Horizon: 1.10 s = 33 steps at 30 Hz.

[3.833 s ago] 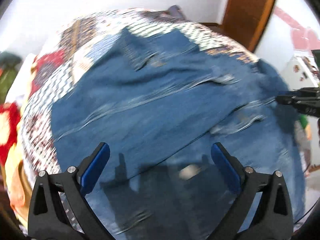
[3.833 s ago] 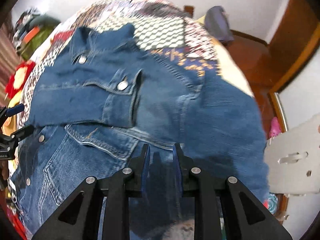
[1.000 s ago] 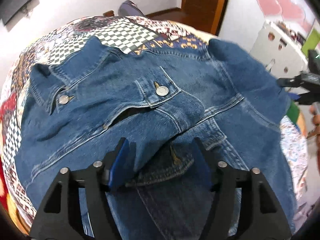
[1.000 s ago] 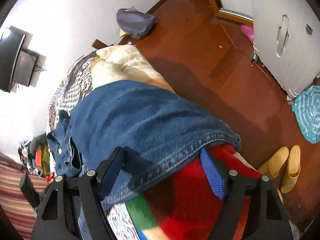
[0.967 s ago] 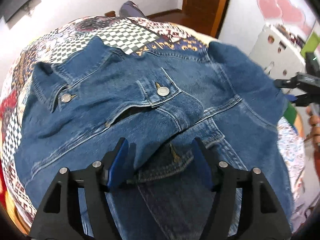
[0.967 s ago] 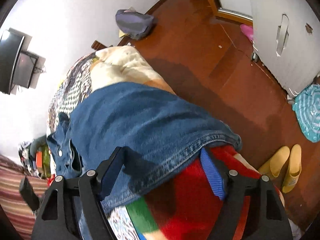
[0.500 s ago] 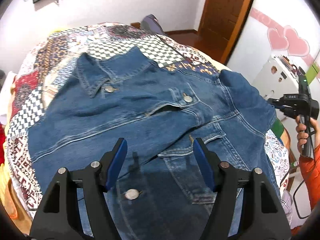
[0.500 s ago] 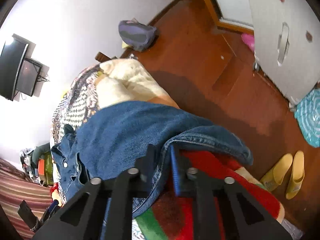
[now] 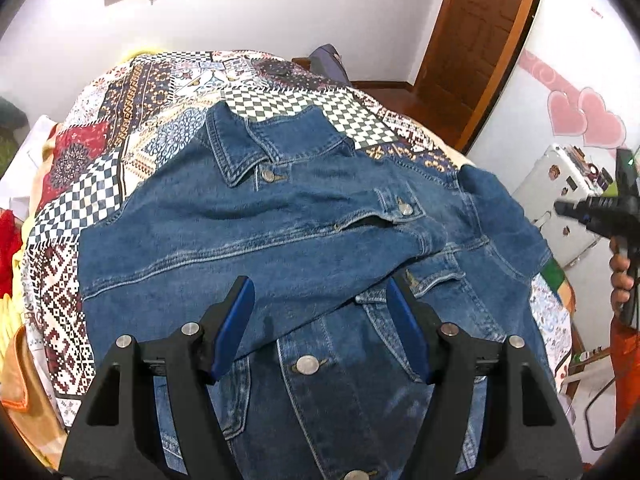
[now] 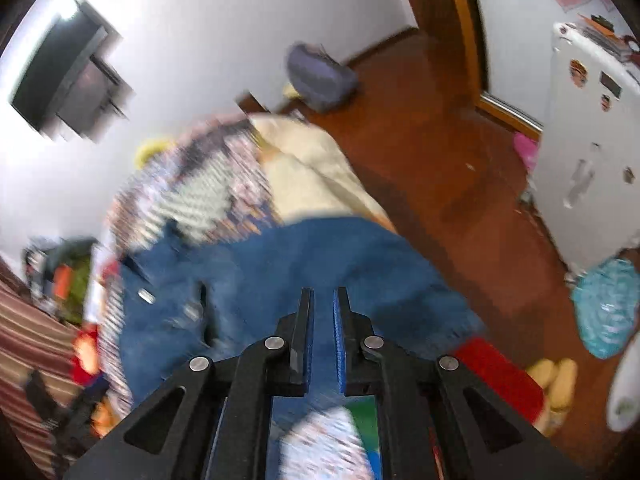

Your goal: Fold large clothes

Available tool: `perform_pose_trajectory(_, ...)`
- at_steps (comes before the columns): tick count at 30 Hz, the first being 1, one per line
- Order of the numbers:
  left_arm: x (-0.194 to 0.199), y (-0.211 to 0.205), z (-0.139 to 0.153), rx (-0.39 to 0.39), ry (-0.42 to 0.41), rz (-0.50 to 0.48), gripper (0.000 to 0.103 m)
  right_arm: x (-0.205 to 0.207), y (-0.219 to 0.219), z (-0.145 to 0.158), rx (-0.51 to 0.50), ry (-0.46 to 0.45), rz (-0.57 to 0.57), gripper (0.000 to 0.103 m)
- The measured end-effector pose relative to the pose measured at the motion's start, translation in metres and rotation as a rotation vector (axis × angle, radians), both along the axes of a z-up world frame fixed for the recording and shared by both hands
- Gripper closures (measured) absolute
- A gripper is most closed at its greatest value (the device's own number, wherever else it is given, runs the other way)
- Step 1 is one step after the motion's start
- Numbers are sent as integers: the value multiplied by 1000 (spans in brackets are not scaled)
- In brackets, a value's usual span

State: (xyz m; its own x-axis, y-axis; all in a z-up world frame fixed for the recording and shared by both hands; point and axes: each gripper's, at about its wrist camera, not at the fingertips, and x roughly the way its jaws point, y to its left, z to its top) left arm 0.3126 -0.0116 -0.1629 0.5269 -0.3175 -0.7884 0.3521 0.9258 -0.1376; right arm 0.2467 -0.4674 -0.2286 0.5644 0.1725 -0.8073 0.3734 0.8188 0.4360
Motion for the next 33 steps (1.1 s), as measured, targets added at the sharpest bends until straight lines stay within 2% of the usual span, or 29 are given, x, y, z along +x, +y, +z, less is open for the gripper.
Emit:
perform_pose_trajectory(3, -1, -1, -6, 14, 13, -7, 36, 2, 8, -38, -104, 164, 64, 98)
perform_pose_trajectory(5, -2, -3, -9, 12, 24, -12, 36, -1, 7, -53, -119, 164, 102, 98)
perform_pose_trajectory(8, -5, -7, -10, 17, 22, -21, 36, -7, 1, -52, -137, 157, 118, 98)
perform_pose_trajectory(9, -6, -9, -10, 19, 19, -26, 36, -8, 0, -51, -179, 178, 121, 98)
perform_pose_trajectory(10, -7, -10, -10, 21, 17, -30, 36, -8, 1, -51, -264, 220, 117, 98)
perform_pose_trajectory(12, -8, -13, -11, 26, 18, -34, 36, -4, 3, -63, -465, 376, 122, 97)
perform_pose_trajectory(13, -7, -14, -12, 25, 21, -35, 36, -5, 2, -73, -504, 439, 141, 97)
perform_pose_trajectory(15, -7, -15, -14, 25, 31, -35, 36, -14, -8, -77, -456, 418, 129, 97)
perform_pose_trajectory(17, -6, -17, -17, 28, 40, -34, 36, -23, -27, -67, -328, 366, 73, 97)
perform_pose_trajectory(20, -5, -21, -17, 26, 53, -33, 36, -35, -51, -49, -46, 213, 12, 97)
perform_pose_trajectory(23, -4, -31, -13, 12, 59, -50, 36, -39, -60, -41, 105, 154, -1, 97)
perform_pose_trajectory(25, -3, -45, -9, 13, 58, -76, 35, -40, -58, -38, 111, 146, 0, 97)
perform_pose_trajectory(28, -1, -83, -3, 21, 69, -166, 35, -47, -47, -31, 63, 122, 18, 97)
perform_pose_trajectory(33, -4, -177, -7, 52, 108, -364, 30, -59, -23, -18, 5, 80, 17, 97)
